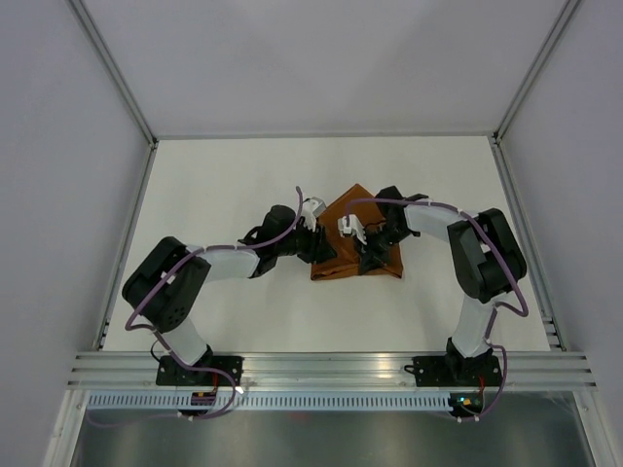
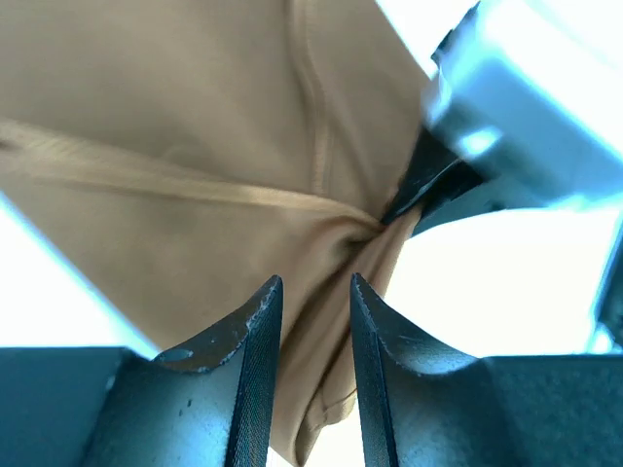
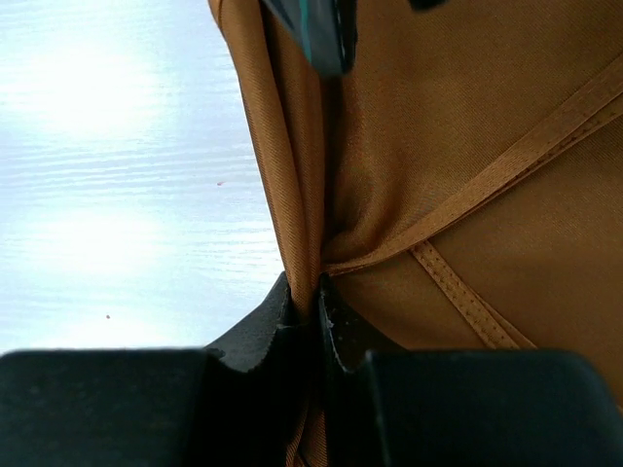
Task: Fold the napkin, place the utensils inside, and roll it up
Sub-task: Roll the napkin at the center of the board.
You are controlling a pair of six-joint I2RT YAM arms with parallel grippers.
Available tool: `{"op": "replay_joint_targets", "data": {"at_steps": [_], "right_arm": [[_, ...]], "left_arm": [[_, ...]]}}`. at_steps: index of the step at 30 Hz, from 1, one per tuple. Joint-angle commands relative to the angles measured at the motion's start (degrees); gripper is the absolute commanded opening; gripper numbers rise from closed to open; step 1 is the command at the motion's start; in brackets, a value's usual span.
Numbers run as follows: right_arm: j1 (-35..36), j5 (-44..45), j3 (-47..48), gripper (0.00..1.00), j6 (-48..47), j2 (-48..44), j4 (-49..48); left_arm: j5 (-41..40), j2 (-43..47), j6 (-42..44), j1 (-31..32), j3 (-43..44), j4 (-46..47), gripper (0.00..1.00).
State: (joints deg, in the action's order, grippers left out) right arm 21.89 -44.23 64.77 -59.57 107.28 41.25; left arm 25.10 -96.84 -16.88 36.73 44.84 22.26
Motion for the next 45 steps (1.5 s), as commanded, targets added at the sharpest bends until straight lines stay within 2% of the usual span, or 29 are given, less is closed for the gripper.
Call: {"op": "replay_joint_targets", "data": {"at_steps": [1, 5, 8, 11, 19, 29, 37, 45], "right_arm": [[-1.2, -1.6, 1.4, 0.03, -3.7, 4.2, 8.3], [-2.5, -1.9, 3.7, 0.03, -4.5, 7.8, 11.0], [-3.3, -2.3, 5.1, 0.02, -4.7, 9.9, 12.5], [-3.7, -2.4, 6.2, 0.02, -4.3, 12.0, 13.5], [-4.9, -3.6, 10.5, 0.02, -4.9, 15.6, 17.2], [-6.0, -3.1, 12.1, 0.01, -3.0, 17.6, 17.9], [-6.7, -3.1, 14.0, 0.0, -3.5, 19.7, 19.9], [-7.5, -3.6, 15.8, 0.01, -4.9, 21.9, 22.5]], "left_arm": [[-5.3, 2.4, 1.6, 1.1, -3.0, 11.1, 0.39], [-14.3, 2.8, 13.1, 6.1, -3.6, 11.1, 0.39], [-17.0, 2.0, 20.6, 9.3, -3.5, 12.4, 0.39], [-16.7, 1.8, 24.5, 10.5, -2.7, 12.4, 0.41], [-18.8, -0.4, 37.9, 15.7, 2.1, 3.6, 0.47], [-20.3, -3.4, 46.1, 20.1, 4.7, -2.7, 0.51], [-21.1, -4.6, 51.4, 23.5, 5.3, -3.4, 0.61], [-23.8, -9.7, 57.5, 23.9, 7.8, -3.3, 0.61]]}}
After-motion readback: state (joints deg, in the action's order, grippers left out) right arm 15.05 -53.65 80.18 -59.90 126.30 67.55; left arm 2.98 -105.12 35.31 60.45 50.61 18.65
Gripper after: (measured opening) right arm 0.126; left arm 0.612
